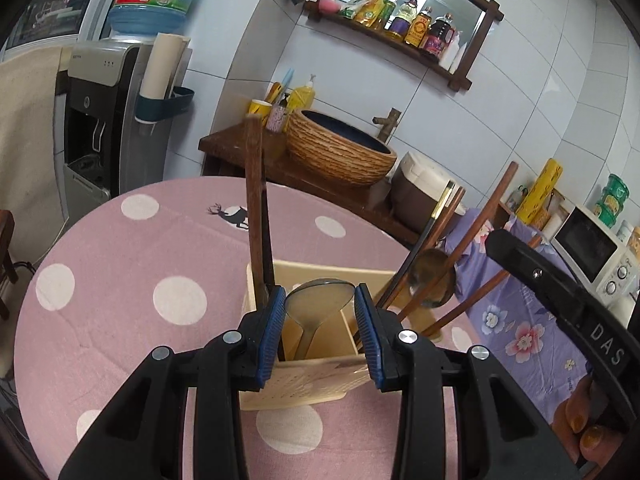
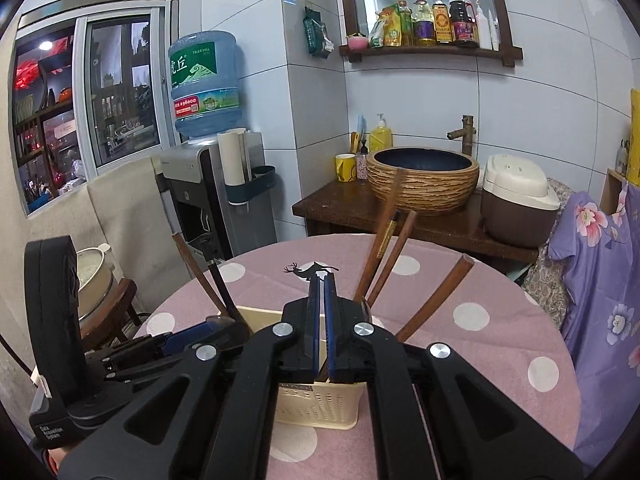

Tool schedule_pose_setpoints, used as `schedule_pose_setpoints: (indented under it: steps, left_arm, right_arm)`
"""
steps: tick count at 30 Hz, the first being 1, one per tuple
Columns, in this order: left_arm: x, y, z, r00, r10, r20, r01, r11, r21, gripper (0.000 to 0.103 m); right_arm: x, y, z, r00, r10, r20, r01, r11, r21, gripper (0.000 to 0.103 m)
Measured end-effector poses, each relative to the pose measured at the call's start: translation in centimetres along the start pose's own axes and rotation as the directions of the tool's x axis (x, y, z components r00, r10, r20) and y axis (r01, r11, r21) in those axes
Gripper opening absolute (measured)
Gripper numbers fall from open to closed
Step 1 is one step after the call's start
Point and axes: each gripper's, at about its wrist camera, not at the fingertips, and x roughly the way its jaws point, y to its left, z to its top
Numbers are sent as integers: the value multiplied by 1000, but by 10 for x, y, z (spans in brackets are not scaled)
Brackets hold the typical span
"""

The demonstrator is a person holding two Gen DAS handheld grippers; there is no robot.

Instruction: Organize utensils

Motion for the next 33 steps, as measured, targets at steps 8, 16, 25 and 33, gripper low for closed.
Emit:
schedule_pose_setpoints:
  steps: [8, 16, 25, 33]
  left_arm:
    - [-16, -5, -10, 999, -8, 49, 5, 999, 49, 60]
    - [-61, -3, -41, 982, 94, 163, -117, 984, 137, 92]
    - [-122, 7, -130, 923, 183, 339, -258, 947, 191, 98]
    - [-155, 7, -187, 934, 182, 308, -241, 956, 167, 98]
  right_arm:
    - [-15, -2, -16, 999, -18, 52, 19, 1000, -9, 39]
    - [-58, -12, -58, 981, -112, 158, 117, 993, -24, 72]
    - [-113, 2, -163, 948, -235, 213, 248, 968, -37, 92]
    - [-152, 36, -237, 949, -249, 195, 275, 954, -118, 97]
